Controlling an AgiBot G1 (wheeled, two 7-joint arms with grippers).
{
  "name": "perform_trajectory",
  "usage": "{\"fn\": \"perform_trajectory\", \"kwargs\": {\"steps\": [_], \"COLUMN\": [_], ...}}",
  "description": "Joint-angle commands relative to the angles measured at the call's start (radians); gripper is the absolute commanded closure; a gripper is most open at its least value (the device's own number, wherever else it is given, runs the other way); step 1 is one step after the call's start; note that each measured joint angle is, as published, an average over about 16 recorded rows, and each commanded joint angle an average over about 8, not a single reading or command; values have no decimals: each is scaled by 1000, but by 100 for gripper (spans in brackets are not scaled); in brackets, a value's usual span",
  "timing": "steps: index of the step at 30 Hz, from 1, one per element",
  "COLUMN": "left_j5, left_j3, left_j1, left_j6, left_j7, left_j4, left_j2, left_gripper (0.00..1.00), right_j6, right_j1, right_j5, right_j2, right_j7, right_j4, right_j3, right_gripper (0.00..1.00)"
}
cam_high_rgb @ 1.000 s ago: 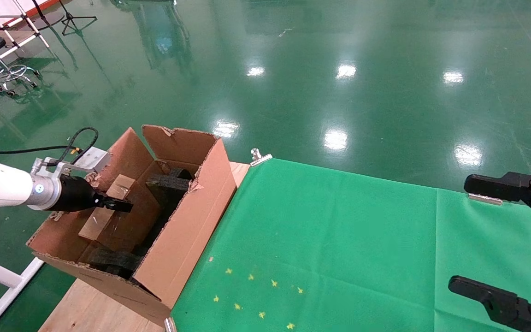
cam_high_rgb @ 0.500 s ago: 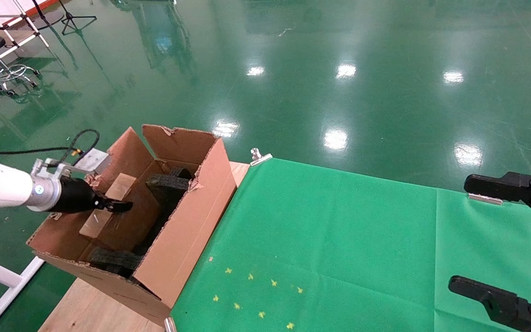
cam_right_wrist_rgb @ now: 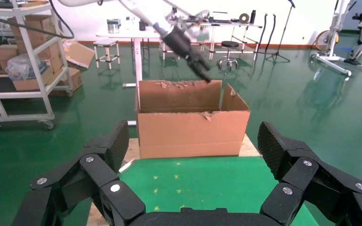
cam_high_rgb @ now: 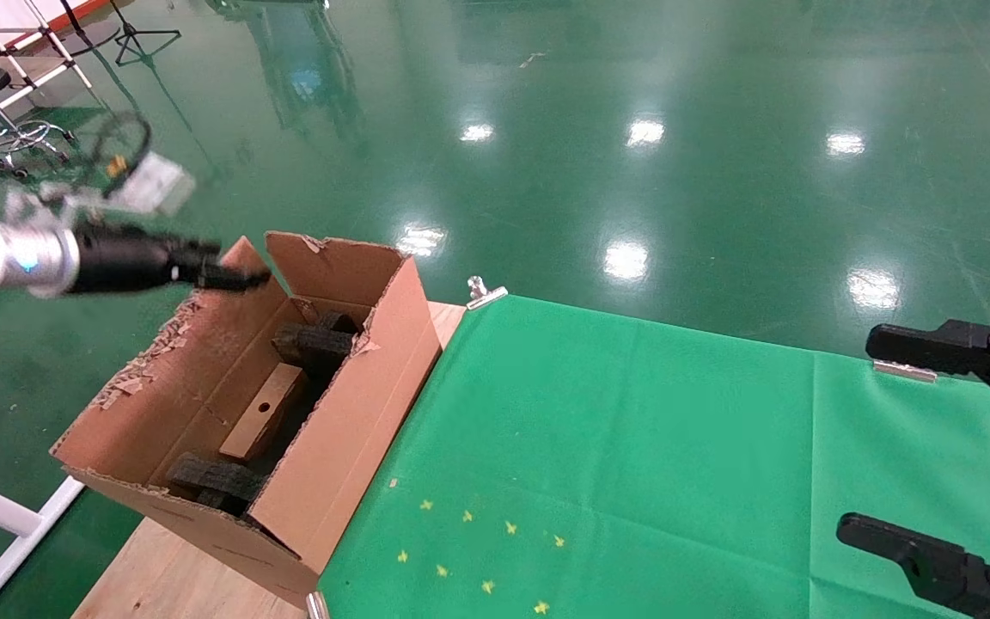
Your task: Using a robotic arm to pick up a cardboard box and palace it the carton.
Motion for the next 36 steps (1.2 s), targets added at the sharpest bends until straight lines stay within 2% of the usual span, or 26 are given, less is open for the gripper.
{"fn": "perform_trajectory", "kwargs": {"steps": [1, 8, 18, 36], "left_j5": [-29, -42, -54, -298], "left_j3": [-19, -20, -27, -150], "left_j1": [-9, -7, 8, 217], "left_j6": [35, 102, 92, 191], "left_j7": [21, 61, 49, 58], "left_j4": [-44, -170, -154, -421], "left_j2": [-20, -42, -37, -49], "left_gripper": [0, 0, 0, 0], "right_j6": [0, 0, 0, 0], "right_j1": [0, 0, 0, 0], "right_j5": [0, 0, 0, 0], "right_j2": [0, 0, 0, 0], "right_j7": [0, 0, 0, 0], "right_j4": [0, 0, 0, 0], "right_j3": [0, 0, 0, 0], "right_gripper": [0, 0, 0, 0]}}
